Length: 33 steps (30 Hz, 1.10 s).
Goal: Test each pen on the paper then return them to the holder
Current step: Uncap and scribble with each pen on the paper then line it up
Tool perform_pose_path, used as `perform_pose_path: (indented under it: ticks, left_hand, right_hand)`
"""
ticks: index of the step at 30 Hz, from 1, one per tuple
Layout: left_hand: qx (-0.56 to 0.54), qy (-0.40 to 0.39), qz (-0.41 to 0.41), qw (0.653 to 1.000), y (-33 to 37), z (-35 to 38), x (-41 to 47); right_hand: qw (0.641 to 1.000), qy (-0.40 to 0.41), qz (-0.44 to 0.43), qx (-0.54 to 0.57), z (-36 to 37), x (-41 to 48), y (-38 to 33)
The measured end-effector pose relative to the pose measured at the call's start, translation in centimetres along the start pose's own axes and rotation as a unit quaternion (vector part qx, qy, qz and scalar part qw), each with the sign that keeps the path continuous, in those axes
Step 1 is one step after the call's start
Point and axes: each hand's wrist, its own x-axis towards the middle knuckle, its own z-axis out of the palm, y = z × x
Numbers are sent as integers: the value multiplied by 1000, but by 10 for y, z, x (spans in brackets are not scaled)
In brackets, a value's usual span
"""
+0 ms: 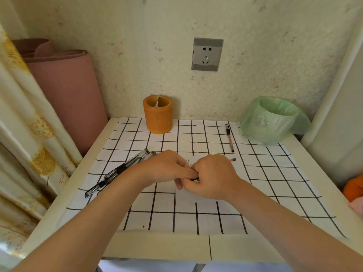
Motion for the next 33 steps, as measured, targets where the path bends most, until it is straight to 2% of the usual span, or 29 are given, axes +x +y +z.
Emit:
perform_pose_path:
  ticks: [3,5,9,11,13,17,19,22,25,28,33]
  left_hand:
    - [2,3,8,1000,1,-4,1]
    - [24,21,9,999,0,-8,2]
    - [71,137,21,988,-6,-18,9]
    - [49,210,22,976,-9,-25,12]
    - [-3,252,28,967,-11,-28,16]
    - [-60,286,44,955,-10,-20,26]
    - [-49,295,53,953,-8,-13,33]
    - [30,263,70,962,-7,-3,41]
    - [169,176,80,967,-10,8,47]
    - [255,88,73,960,-12,17,49]
    - [316,47,80,944,-21,23,51]
  right_hand:
    - [1000,2,-7,22,-2,1,1]
    - [998,-24,3,65,-2,1,3]
    - [985,-52,27,161,-2,-1,17]
    - [985,-47,45,162,-1,0,28]
    - [983,-45,70,161,-1,0,39]
    - [978,-27,116,170,0,1,52]
    - [972,1,175,155,-1,5,59]
    - [954,27,274,120,1,13,79]
    - [937,27,333,99,7,19,99]
    - [929,15,361,79,14,25,109]
    - [931,10,361,52,25,30,110]
